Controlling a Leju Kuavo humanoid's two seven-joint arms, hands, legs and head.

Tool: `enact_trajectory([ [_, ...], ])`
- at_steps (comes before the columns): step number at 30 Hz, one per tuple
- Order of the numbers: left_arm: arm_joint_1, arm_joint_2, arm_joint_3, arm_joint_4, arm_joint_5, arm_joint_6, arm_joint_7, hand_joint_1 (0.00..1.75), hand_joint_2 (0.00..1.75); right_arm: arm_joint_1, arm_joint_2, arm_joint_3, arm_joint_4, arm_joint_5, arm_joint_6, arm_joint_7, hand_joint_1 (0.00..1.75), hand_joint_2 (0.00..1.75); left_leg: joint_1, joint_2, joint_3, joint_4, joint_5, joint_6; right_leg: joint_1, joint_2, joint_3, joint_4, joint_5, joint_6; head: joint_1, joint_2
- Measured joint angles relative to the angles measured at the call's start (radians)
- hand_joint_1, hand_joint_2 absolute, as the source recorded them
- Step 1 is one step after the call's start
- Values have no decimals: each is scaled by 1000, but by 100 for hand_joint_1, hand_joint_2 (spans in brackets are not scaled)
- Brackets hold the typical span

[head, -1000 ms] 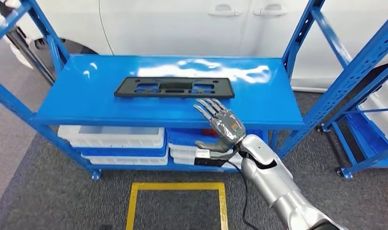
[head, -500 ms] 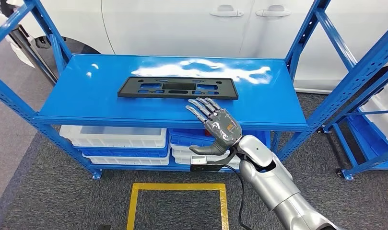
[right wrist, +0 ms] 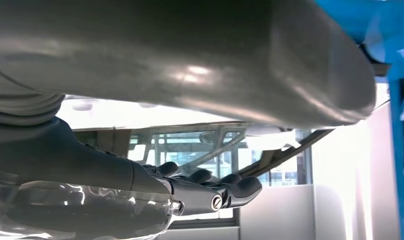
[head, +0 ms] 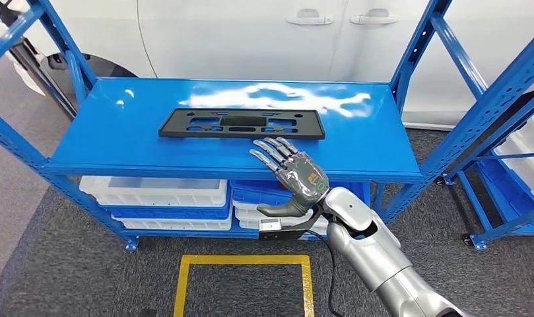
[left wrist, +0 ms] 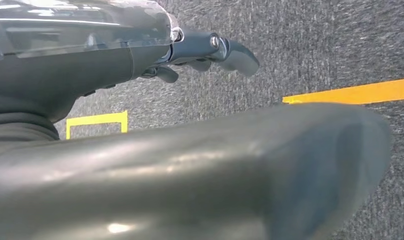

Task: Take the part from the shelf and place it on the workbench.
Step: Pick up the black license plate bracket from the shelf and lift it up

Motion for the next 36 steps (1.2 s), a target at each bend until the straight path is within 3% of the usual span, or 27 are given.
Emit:
enact_trajectory([
  [3, 1, 0, -1, 0, 0, 1, 0, 0, 0, -4, 0, 5, 2, -1, 0, 0, 0, 0, 0, -2, 3, -6, 2, 19, -4, -2, -2, 8, -7, 16, 0, 0],
  [4, 0, 0, -1, 0, 0, 1, -1, 0, 0, -7, 0, 7, 3, -2, 0, 0, 0, 0, 2, -2, 6, -9, 1, 25, -6, -2, -15, 34, -21, 21, 0, 0],
  [7, -1, 0, -2, 0, 0, 4, -6, 0, 0, -15, 1, 15, 11, -10, -1, -5, 0, 0, 2, -1, 15, -12, -9, 36, -9, -2, -115, 217, -88, 31, 0, 0],
  [8, 1, 0, -2, 0, 1, 5, -8, 0, 0, -15, 1, 19, 17, -14, -1, -8, 0, 0, 2, -1, 21, -12, -14, 37, -9, -2, -148, 267, -93, 32, 0, 0],
  [9, 2, 0, -2, 0, 2, 6, -11, 0, 0, -16, 1, 22, 22, -17, -2, -9, 0, 0, 1, -2, 28, -12, -20, 37, -9, -2, -165, 285, -81, 31, 0, 0],
  [10, 4, 0, -2, 0, 2, 7, -12, 0, 0, -16, 1, 25, 27, -19, -2, -10, 0, 0, 1, -3, 37, -12, -26, 36, -9, -2, -164, 264, -51, 28, 0, 0],
  [12, 6, 0, -2, 0, 3, 8, -14, 0, 0, -21, 1, 28, 33, -21, -4, -11, 0, 0, 0, -4, 58, -13, -42, 32, -5, -2, -114, 138, 32, 16, 0, 0],
  [13, 6, -1, -2, 0, 3, 8, -15, 0, 0, -23, 1, 29, 36, -22, -5, -11, 0, 0, -1, -5, 67, -13, -50, 27, -2, -3, -87, 75, 55, 9, 0, 0],
  [14, 6, -2, -2, 0, 3, 8, -16, 0, 0, -26, 1, 29, 39, -23, -5, -11, 0, 0, -1, -4, 71, -15, -57, 23, 3, -4, -67, 32, 62, 3, 0, 0],
  [16, 6, -2, -2, 0, 3, 8, -17, 0, 0, -29, 3, 31, 42, -24, -6, -12, 0, 0, -1, -3, 76, -20, -66, 11, 10, -4, -53, 6, 42, -6, 0, 0],
  [19, 4, -2, -2, -1, 3, 8, -17, 0, 0, -33, 4, 32, 45, -25, -7, -13, 0, 0, -1, 1, 86, -3, -87, -3, 0, -2, -19, -17, 24, -19, 0, 0],
  [20, 3, -1, -2, -2, 3, 8, -17, 0, 0, -35, 5, 32, 47, -26, -8, -13, 0, 0, -1, 2, 67, 39, -101, -7, -4, -2, -1, -26, 18, -23, 0, 0],
  [21, 2, -1, -2, -2, 3, 9, -17, 0, 0, -35, 6, 33, 48, -27, -8, -13, 0, 0, -1, 2, 29, 106, -117, -11, -4, -3, 14, -30, 9, -25, 0, 0],
  [23, 6, -1, -2, -2, 3, 9, -14, 0, 0, -32, 8, 36, 53, -28, -8, -14, 0, 0, 0, 2, -72, 240, -133, -17, -4, -2, 42, -31, -13, -27, 0, 0],
  [24, 9, -1, -2, -2, 4, 8, -12, 0, 0, -29, 8, 37, 56, -29, -8, -14, 0, 0, 0, 2, -109, 269, -117, -18, -4, -1, 59, -30, -25, -27, 0, 0],
  [25, 12, -1, -1, -2, 6, 7, -11, 0, 0, -27, 9, 38, 58, -29, -9, -14, 0, 0, 0, 2, -127, 254, -75, -18, -4, 0, 77, -30, -39, -25, 0, 0],
  [27, 16, 0, -1, -2, 10, 4, -11, 0, 0, -27, 10, 39, 63, -30, -10, -14, 0, 0, 0, 2, -118, 137, 45, -13, -5, 2, 114, -29, -69, -20, 0, 0],
  [28, 17, 0, -1, -2, 12, 2, -11, 0, 0, -28, 11, 40, 66, -31, -12, -14, 0, 0, -2, 2, -105, 80, 88, -8, -2, 3, 127, -27, -83, -15, 0, 0],
  [29, 17, 0, -1, -2, 13, 2, -11, 0, 0, -28, 13, 41, 69, -31, -13, -13, 0, 0, -4, 2, -93, 38, 102, -3, -1, 5, 132, -24, -94, -9, 0, 0],
  [33, 13, 0, 0, -2, 16, 0, -11, 0, 0, -34, 15, 46, 72, -31, -17, -12, 0, 0, -5, -2, -77, 7, 70, 21, 0, 4, 130, -21, -115, 13, 0, 0],
  [35, 11, 0, 0, -2, 17, 0, -11, 0, 0, -41, 15, 46, 73, -31, -18, -11, 0, 0, -1, -2, -68, 0, 62, 32, -4, 3, 102, 37, -144, 24, 0, 0],
  [36, 9, 1, 1, -2, 17, 0, -11, 0, 0, -43, 15, 46, 73, -31, -19, -11, 0, 0, -1, -2, -64, -1, 58, 36, -6, 2, 65, 100, -167, 29, 0, 0],
])
